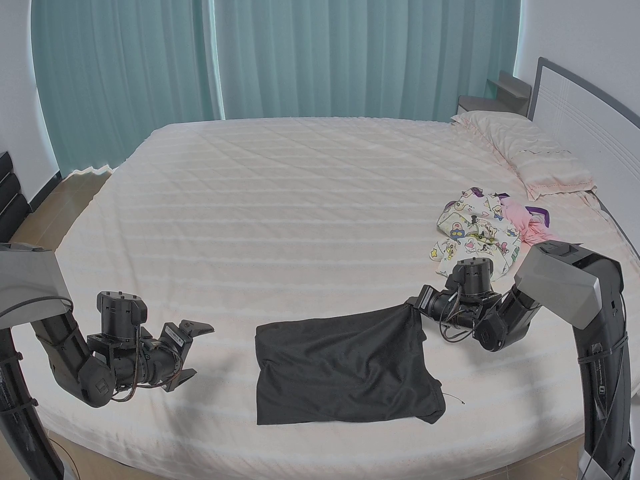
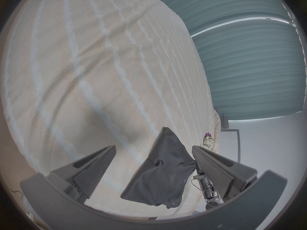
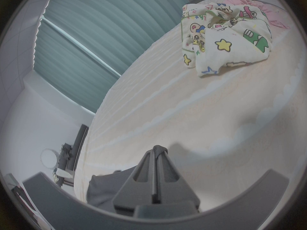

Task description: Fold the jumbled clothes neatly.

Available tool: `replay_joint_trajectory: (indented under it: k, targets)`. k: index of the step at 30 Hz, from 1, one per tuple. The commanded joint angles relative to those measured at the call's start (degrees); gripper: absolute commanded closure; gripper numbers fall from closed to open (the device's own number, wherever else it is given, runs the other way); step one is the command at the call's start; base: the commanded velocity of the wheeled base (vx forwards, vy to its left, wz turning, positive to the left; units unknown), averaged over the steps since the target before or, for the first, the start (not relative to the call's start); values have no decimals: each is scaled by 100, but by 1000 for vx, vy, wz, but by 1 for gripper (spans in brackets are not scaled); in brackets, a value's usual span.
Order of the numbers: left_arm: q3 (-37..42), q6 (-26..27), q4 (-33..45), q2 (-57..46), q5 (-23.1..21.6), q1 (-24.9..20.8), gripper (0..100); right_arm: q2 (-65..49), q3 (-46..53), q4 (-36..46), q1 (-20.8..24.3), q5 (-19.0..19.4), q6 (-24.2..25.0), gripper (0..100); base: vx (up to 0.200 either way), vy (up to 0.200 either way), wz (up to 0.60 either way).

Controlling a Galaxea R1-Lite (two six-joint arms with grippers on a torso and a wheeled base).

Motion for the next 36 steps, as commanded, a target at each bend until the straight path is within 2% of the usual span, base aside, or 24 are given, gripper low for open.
replay_joint_trajectory:
  k: [1, 10, 11, 16, 20, 22, 24, 25, 27, 31, 36]
  targets:
    - [-7, -6, -2, 20, -5, 1, 0, 2, -184, -4, -147, -76, 161, 100, 0, 0, 0]
    - [-7, 3, -2, 20, 4, 1, 0, 81, -210, 40, -138, -120, 249, 100, 0, 0, 0]
    - [-7, 3, -2, 20, 4, 1, 0, 81, -219, 40, -147, -120, 249, 0, 0, 0, 0]
    - [-7, 3, -2, 20, 4, 1, 0, -200, 45, 48, -226, -146, 214, 0, 0, 0, 0]
    - [-7, 3, -2, 20, -5, 1, 0, -903, 933, 13, -349, -14, 178, 0, 0, 0, 0]
    - [-7, 3, -2, 20, -5, 1, 0, -1264, 1574, -4, -331, 197, 143, 0, 0, 0, 0]
    - [-7, 3, -2, 20, 4, 1, 0, -1290, 1627, -4, -331, 223, 135, 0, 0, 0, 0]
    - [2, 3, -2, 20, -5, 1, 0, -1721, 2585, -13, -217, 689, -94, 0, 0, 0, 0]
    - [2, 3, -2, 20, -5, 1, 0, -1808, 3095, -57, -103, 909, -331, 0, 0, 0, 0]
    - [2, 3, -2, 20, -5, -8, 0, -1729, 3771, -444, 64, 988, -744, 0, 0, 0, 0]
    - [2, 3, -2, 20, 4, -8, 0, -1598, 4114, -822, 249, 979, -771, 0, 0, 0, 0]
